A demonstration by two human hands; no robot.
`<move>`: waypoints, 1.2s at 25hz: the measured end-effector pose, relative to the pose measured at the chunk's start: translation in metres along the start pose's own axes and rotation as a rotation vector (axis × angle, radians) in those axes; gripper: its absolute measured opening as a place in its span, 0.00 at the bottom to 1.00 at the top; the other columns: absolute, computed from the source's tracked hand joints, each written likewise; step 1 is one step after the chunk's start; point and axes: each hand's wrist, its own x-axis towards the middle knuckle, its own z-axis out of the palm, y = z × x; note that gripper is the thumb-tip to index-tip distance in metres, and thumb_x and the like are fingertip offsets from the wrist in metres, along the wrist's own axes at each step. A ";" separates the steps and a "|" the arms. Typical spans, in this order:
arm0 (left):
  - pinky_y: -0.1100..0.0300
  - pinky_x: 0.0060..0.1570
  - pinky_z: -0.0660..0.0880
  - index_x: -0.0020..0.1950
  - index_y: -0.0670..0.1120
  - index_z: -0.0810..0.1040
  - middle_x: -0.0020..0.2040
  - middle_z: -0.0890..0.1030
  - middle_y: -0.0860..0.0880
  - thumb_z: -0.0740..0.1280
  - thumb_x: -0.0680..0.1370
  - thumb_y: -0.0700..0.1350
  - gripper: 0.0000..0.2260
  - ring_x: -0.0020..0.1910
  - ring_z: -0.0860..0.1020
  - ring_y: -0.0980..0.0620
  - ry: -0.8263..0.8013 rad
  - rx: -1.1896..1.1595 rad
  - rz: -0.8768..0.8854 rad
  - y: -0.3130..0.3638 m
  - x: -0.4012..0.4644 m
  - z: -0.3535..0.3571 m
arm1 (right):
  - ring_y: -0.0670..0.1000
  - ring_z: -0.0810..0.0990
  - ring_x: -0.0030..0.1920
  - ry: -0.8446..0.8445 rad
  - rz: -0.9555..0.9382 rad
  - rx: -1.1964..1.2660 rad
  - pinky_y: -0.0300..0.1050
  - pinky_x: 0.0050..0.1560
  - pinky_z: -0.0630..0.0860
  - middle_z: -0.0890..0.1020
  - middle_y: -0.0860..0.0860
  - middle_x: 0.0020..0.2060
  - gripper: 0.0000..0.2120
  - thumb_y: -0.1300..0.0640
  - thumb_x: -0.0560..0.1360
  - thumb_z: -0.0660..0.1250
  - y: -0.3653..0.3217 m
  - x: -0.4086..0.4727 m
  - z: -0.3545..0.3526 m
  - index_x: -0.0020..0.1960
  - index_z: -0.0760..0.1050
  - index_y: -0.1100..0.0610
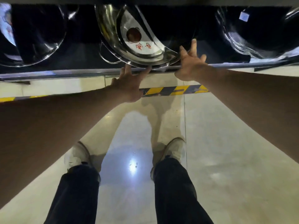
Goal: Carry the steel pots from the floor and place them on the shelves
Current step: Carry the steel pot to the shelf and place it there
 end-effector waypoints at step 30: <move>0.37 0.69 0.66 0.78 0.62 0.43 0.81 0.38 0.46 0.65 0.75 0.47 0.40 0.76 0.58 0.31 -0.068 0.069 -0.051 0.048 -0.051 -0.110 | 0.66 0.55 0.76 0.012 -0.151 0.164 0.60 0.69 0.67 0.49 0.50 0.81 0.37 0.53 0.73 0.64 0.035 -0.117 -0.050 0.79 0.53 0.47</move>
